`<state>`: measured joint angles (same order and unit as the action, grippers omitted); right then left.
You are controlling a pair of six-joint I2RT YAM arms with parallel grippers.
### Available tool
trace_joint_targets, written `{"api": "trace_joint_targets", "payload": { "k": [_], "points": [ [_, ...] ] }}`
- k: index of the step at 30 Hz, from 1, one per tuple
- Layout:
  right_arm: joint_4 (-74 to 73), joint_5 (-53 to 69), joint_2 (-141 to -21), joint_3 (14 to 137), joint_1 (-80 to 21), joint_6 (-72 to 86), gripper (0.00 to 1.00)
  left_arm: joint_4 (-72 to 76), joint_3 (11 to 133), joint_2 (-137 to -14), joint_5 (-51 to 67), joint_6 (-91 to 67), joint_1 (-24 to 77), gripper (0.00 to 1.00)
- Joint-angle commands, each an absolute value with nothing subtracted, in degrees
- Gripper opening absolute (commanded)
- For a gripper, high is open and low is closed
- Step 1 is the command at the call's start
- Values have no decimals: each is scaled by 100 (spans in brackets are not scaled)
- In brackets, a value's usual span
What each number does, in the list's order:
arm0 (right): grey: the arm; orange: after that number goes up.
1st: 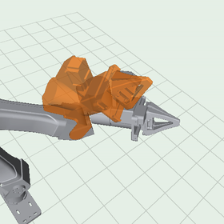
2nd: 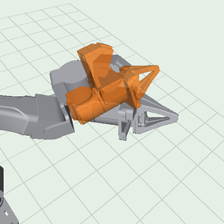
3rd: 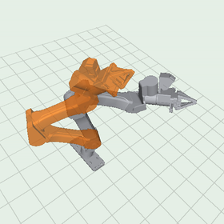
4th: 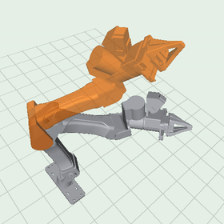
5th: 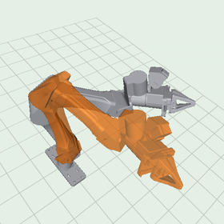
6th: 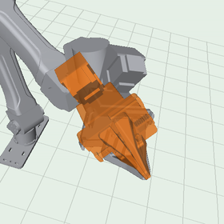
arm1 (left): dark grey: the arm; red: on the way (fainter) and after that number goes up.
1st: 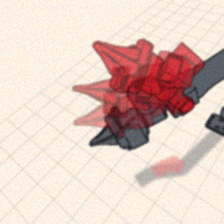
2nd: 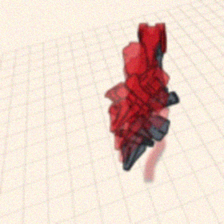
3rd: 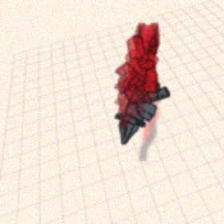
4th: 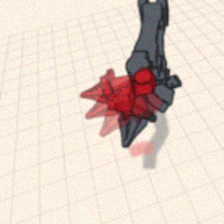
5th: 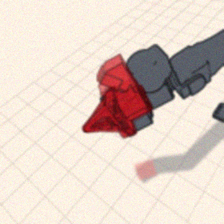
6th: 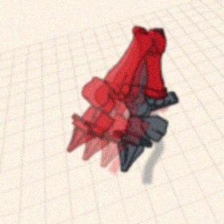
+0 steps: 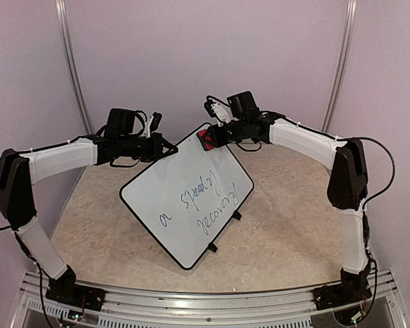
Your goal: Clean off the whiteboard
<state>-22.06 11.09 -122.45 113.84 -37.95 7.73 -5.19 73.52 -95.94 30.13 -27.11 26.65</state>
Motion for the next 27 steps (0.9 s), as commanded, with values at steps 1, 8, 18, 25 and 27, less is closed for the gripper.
{"api": "trace_joint_targets", "payload": {
  "k": [1,8,18,25,27],
  "points": [
    [-2746,1264,-12777,11934,-3829,726,24,-369,7242,-9633,3540,-2206,2884,0],
    [-2275,1261,-12221,10424,-3883,787,24,-367,7242,-9633,3533,-2206,2883,0],
    [-1992,1234,-11636,9379,-3901,837,24,-351,7232,-9633,3541,-2215,2890,0],
    [-2564,1256,-12237,10915,-3993,719,24,-360,7233,-9622,3527,-2206,2893,0],
    [-2738,1243,-12460,11359,-3995,711,24,-366,7236,-9624,3528,-2198,2892,0]
  ]
}}
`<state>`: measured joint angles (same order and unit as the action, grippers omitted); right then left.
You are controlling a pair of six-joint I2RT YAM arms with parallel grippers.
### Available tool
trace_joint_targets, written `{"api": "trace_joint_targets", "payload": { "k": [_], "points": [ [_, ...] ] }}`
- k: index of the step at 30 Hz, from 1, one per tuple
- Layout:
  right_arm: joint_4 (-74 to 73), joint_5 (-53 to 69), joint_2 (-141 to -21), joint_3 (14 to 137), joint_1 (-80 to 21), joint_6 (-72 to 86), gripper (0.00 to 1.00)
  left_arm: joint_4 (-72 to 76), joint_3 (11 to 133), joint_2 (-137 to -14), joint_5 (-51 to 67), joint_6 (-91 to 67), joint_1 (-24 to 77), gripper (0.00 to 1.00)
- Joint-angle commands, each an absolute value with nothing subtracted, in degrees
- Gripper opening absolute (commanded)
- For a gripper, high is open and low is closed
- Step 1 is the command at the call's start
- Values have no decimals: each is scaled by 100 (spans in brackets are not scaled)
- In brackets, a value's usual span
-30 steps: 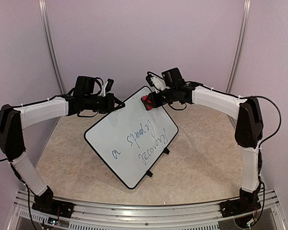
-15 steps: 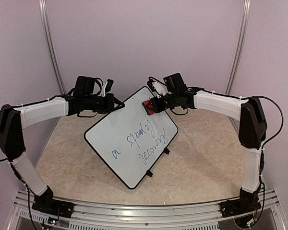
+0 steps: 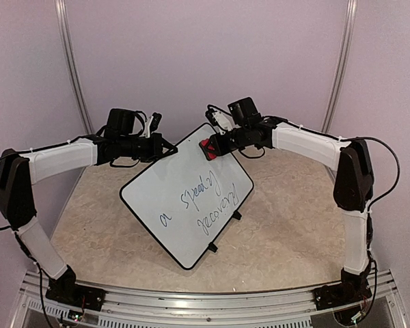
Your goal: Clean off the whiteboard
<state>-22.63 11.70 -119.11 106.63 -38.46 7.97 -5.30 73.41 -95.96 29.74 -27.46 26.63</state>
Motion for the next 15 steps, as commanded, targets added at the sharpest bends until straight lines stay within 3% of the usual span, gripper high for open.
{"api": "trace_joint_targets", "payload": {
  "k": [1,5,15],
  "points": [
    [-2804,1229,-12549,11526,-3996,707,24,-373,7241,-9624,3525,-2197,2892,0],
    [-2861,1264,-12643,11555,-3993,707,24,-384,7238,-9609,3491,-2180,2897,0],
    [-2106,1269,-11570,9352,-4039,741,24,-367,7242,-9615,3524,-2197,2892,0]
  ]
}}
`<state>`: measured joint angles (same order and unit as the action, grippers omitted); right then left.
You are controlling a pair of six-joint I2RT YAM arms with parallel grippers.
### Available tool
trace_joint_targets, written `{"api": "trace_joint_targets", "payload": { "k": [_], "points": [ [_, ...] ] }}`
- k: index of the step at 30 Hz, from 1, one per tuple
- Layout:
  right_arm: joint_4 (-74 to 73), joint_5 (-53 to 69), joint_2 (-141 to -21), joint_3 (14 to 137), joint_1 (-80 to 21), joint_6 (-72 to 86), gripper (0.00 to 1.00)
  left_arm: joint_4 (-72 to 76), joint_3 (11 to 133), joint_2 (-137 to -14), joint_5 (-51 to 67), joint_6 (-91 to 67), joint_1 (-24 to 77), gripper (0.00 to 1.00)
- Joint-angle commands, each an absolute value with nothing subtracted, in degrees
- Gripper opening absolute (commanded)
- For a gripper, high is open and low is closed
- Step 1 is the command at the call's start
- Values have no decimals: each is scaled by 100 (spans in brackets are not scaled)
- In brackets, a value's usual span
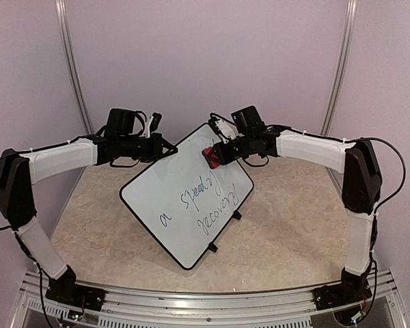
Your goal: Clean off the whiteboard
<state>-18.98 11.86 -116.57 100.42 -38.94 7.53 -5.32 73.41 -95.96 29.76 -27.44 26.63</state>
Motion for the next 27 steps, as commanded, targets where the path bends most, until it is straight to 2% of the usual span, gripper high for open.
{"api": "trace_joint_targets", "payload": {
  "k": [1,5,13,16,27],
  "points": [
    [-2089,1270,-11545,9276,-4040,746,24,-362,7242,-9622,3524,-2202,2892,0],
    [-2121,1359,-11599,9424,-4055,744,24,-362,7242,-9643,3537,-2206,2894,0],
    [-2675,1267,-12290,11106,-4260,640,24,-372,7242,-9645,3508,-2197,2892,0],
    [-2817,1258,-12435,11343,-4267,640,24,-385,7250,-9646,3484,-2181,2892,0],
    [-2099,1142,-11496,8946,-4254,641,24,-349,7241,-9636,3547,-2215,2894,0]
  ]
}}
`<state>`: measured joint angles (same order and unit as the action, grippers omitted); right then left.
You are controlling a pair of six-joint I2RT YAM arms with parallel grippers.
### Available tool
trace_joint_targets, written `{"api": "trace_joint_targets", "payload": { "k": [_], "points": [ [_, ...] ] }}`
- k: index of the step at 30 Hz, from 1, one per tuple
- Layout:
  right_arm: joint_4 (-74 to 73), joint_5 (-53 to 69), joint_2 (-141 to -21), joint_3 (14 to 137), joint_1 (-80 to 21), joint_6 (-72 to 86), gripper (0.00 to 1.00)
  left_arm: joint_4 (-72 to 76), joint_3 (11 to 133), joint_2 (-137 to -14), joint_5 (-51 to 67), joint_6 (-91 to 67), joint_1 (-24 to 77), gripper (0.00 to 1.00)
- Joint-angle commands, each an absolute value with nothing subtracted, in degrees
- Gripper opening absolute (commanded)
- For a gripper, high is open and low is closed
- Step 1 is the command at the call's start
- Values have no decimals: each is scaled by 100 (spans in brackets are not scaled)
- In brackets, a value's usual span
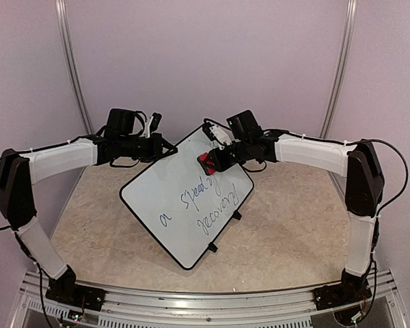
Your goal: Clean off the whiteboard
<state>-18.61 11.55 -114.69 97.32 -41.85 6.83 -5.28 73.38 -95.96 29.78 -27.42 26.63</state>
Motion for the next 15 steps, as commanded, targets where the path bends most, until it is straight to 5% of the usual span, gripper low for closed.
{"api": "trace_joint_targets", "payload": {
  "k": [1,7,15],
  "points": [
    [-2085,1174,-11474,8865,-4237,654,24,-350,7242,-9633,3550,-2223,2892,0],
    [-2126,1392,-11575,9263,-4085,664,24,-344,7232,-9615,3521,-2215,2892,0],
    [-3078,1083,-12600,11656,-3825,712,24,-367,7237,-9616,3520,-2198,2892,0]
  ]
}}
